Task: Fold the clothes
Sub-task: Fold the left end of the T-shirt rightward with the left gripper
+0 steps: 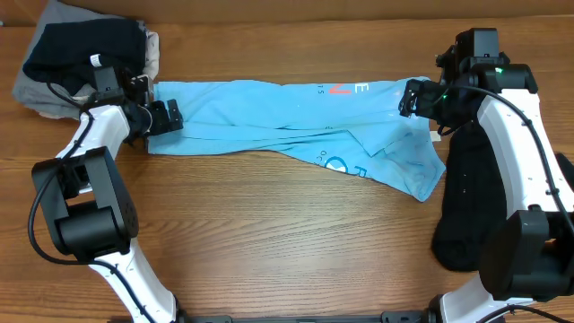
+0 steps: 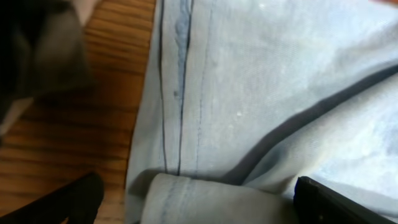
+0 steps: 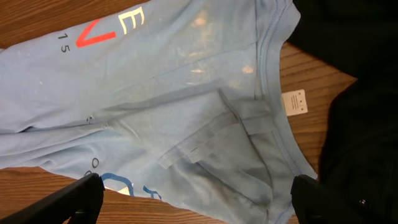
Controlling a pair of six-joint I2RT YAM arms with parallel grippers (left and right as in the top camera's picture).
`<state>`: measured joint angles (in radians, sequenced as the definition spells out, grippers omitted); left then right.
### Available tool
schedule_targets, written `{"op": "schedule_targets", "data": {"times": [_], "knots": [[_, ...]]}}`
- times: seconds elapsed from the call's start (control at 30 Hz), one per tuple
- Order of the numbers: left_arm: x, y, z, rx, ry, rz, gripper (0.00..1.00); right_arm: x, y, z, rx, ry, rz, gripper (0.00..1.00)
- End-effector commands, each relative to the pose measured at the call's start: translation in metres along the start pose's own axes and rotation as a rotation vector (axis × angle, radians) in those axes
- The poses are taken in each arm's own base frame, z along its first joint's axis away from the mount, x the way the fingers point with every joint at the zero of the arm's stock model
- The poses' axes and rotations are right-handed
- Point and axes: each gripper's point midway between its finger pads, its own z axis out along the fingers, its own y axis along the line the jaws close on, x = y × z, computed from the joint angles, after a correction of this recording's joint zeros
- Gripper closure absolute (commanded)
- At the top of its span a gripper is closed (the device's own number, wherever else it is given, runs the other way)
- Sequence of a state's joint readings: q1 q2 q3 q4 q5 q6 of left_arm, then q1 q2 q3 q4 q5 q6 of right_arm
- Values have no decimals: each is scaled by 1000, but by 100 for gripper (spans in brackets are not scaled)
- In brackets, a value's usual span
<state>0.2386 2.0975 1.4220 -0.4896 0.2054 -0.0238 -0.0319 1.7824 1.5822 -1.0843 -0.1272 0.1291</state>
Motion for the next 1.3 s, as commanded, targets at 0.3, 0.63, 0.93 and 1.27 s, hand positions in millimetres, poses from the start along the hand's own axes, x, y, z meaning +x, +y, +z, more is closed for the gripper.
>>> {"op": "schedule_targets", "data": {"times": [0.3, 0.63, 0.93, 1.27], "knots": [[27, 13, 23, -49, 100, -11, 89, -5, 24, -5, -60, -22, -44, 8], [8, 46, -70, -222, 186, -61, 96, 23, 40, 19, -90, 63, -80, 42], [-17, -3, -150, -199, 144, 66, 96, 35, 44, 29, -131, 102, -67, 39], [-8, -126, -98, -92, 148, 339, 96, 34, 45, 28, -138, 99, -65, 34]]}}
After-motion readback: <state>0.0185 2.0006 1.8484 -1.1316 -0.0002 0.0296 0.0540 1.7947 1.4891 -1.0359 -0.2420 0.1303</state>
